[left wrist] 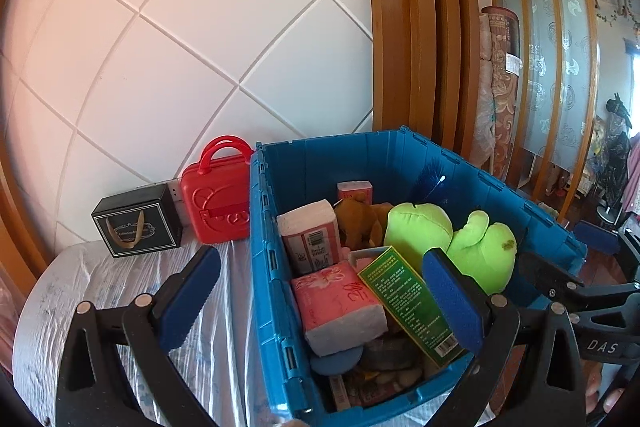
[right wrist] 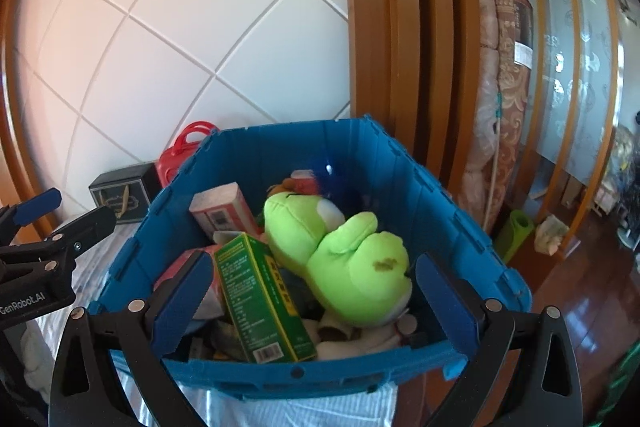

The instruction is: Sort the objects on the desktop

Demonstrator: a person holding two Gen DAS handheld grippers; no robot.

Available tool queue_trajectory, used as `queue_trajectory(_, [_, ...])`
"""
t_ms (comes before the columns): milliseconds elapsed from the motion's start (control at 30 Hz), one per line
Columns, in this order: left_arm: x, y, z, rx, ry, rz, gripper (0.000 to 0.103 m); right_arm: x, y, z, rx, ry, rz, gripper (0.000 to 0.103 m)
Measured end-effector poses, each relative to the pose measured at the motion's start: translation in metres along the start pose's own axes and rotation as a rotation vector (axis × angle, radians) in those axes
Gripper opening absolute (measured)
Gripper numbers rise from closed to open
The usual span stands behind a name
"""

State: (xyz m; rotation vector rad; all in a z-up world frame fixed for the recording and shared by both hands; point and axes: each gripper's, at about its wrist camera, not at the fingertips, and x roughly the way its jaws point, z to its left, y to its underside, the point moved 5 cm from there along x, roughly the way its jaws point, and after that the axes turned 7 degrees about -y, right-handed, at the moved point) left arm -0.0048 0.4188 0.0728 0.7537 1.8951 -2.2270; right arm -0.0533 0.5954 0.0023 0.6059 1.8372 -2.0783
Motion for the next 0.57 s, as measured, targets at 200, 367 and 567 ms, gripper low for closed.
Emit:
queue_trajectory(200, [-0.022,0.016,0.023,0.004,-0.013,0.004,0.102,-0.009,0.017,0.026,-0.006,0.022,0.016,0.103])
queue_trajectory(367, [-0.032,0.023,0.042,-0.003,-0.016,0.005,0.102,-0.013,0.027,0.045,0.018,0.013,0.032,0.103])
queue_trajectory(567, [-0.037,0.030,0.056,-0.015,-0.014,0.007,0.102,-0.020,0.031,0.061,0.020,0.033,0.027,0.103])
